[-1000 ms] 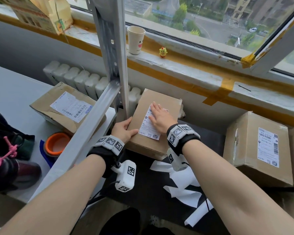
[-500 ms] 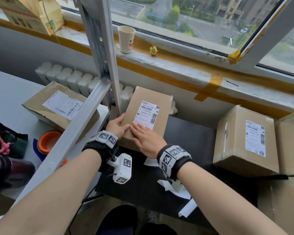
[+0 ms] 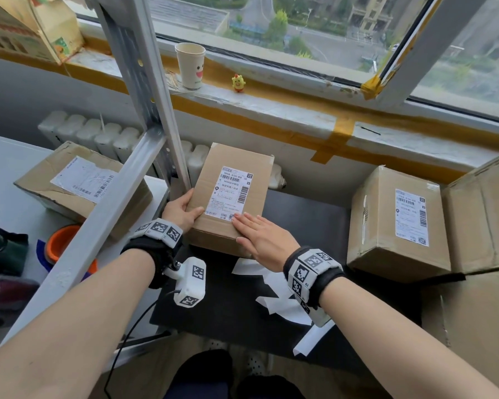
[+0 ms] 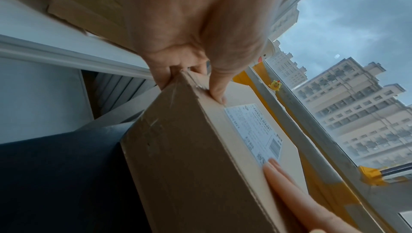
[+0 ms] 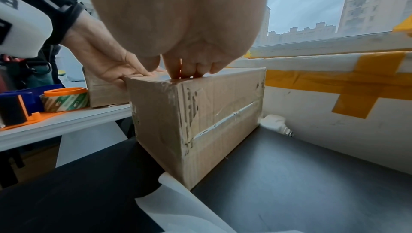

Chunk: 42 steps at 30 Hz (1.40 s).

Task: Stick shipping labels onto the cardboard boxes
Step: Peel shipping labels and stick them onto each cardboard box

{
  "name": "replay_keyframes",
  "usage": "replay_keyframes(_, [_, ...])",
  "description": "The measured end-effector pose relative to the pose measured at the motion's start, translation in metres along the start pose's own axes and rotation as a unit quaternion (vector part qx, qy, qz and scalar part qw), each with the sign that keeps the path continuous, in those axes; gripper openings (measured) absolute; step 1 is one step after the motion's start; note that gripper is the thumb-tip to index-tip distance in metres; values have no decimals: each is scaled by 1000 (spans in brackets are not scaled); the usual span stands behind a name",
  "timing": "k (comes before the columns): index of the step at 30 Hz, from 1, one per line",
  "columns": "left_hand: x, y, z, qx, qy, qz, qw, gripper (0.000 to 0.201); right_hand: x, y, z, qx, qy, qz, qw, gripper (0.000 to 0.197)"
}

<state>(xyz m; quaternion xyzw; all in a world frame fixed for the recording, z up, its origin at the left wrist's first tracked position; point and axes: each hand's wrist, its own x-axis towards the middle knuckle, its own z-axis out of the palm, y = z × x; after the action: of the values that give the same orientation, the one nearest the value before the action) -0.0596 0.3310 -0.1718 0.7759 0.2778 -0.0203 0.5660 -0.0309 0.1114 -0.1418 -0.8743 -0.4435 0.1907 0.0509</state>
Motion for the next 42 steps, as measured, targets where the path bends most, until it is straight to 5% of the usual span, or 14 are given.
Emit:
replay_keyframes(16, [-2, -1, -3, -38, -14, -3, 999, 62, 78, 40, -48, 30, -24, 141, 989, 56])
replay_keyframes(23, [-4, 0, -3, -63, -16, 3, 998, 61, 106, 10, -41, 62, -32, 84, 994, 56])
replay_keyframes(32, [-5, 8, -4, -55, -21, -12, 998, 61, 58, -11, -7, 45, -20, -22, 999, 54])
replay_keyframes(38, [-6, 11, -5, -63, -25, -29, 997, 59, 37, 18, -13, 64, 14, 70, 995, 58])
replay_keyframes(42, [0, 13, -9, -67, -17, -50, 996, 59, 18, 28, -17, 222, 67, 165, 959, 62])
